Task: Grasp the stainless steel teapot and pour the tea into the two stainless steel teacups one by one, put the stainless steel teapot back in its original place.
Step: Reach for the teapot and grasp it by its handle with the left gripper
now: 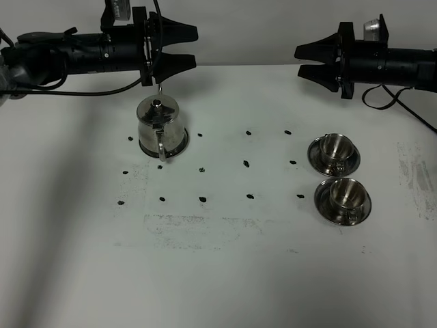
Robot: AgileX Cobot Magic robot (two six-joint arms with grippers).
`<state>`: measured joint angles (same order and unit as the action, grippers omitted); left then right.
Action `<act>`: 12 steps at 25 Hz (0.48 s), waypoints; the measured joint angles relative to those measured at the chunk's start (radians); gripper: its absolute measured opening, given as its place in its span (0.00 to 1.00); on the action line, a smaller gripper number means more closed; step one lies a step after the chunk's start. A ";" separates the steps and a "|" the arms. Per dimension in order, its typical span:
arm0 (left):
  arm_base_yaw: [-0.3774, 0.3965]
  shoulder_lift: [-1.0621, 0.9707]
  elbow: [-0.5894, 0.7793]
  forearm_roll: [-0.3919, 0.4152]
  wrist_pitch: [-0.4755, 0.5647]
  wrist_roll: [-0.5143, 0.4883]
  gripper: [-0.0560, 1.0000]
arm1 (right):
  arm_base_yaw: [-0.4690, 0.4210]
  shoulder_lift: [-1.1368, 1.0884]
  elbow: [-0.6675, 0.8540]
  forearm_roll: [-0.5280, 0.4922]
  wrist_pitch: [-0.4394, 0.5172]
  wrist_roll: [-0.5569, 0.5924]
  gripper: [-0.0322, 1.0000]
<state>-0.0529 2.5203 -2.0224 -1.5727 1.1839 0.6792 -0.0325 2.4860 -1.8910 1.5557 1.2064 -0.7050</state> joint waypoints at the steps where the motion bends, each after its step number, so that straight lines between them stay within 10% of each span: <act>1: 0.000 0.004 0.000 0.000 0.000 0.000 0.63 | 0.000 0.000 -0.012 0.002 0.000 0.006 0.47; 12: 0.000 0.010 0.000 -0.008 0.000 0.008 0.63 | 0.000 0.000 -0.096 -0.026 0.001 0.063 0.47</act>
<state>-0.0529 2.5303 -2.0228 -1.5805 1.1836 0.6872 -0.0325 2.4860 -1.9874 1.5295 1.2074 -0.6422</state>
